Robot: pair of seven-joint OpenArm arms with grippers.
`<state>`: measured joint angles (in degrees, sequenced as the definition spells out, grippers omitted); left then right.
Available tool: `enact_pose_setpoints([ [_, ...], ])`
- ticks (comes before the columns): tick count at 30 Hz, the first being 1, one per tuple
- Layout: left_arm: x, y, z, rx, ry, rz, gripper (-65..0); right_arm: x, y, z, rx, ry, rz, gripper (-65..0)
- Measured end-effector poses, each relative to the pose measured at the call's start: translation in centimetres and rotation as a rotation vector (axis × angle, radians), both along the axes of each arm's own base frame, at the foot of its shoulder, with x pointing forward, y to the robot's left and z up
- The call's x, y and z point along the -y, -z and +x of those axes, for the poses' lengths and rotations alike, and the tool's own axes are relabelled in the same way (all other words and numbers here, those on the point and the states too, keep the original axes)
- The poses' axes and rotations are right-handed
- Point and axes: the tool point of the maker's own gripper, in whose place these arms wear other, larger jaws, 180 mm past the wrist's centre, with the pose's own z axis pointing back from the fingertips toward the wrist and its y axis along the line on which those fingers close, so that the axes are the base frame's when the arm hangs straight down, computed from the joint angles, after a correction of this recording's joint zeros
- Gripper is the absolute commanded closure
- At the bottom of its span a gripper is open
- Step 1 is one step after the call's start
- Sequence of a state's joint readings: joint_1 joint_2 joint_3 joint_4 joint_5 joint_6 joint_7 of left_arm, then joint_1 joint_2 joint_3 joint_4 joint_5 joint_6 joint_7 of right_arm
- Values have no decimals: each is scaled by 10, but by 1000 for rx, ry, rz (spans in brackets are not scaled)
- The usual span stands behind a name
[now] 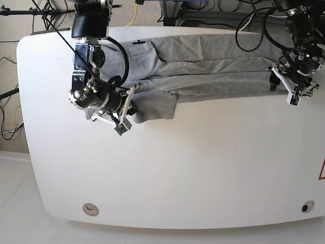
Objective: Fold the T-shirt properly
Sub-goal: 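Drag the pinched shirt end toward the robot with the right gripper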
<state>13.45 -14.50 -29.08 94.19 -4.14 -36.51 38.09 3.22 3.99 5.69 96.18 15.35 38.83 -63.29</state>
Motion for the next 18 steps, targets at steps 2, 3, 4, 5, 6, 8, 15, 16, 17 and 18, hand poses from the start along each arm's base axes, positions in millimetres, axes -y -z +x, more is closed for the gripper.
enact_pose_setpoints([
  [2,0,0,0,-1,3,1,-445,3,-3,-11,8,1,-6,-2],
  [3,0,0,0,0,3,1,-445,6,-4,-21,10,0,-22,-3],
  [4,0,-1,1,0,3,3,-445,8,-5,-27,12,0,-33,-4],
  [5,0,-1,1,1,3,3,-444,8,-8,-33,21,-4,-27,-4],
  [6,1,-2,2,6,5,1,-444,9,-6,-39,11,-5,-22,-4],
  [8,2,-2,3,11,8,-3,-444,13,-1,-49,-8,-2,-36,-6],
  [15,3,-1,3,3,10,1,-444,28,-5,-37,24,167,14,-4],
  [16,3,-1,3,5,11,0,-444,31,-4,-37,20,182,7,-5],
  [17,3,-1,3,5,12,-1,-444,35,-3,-37,18,198,-1,-5],
  [18,4,-1,4,6,14,-1,-445,37,-2,-37,16,207,-1,-5],
])
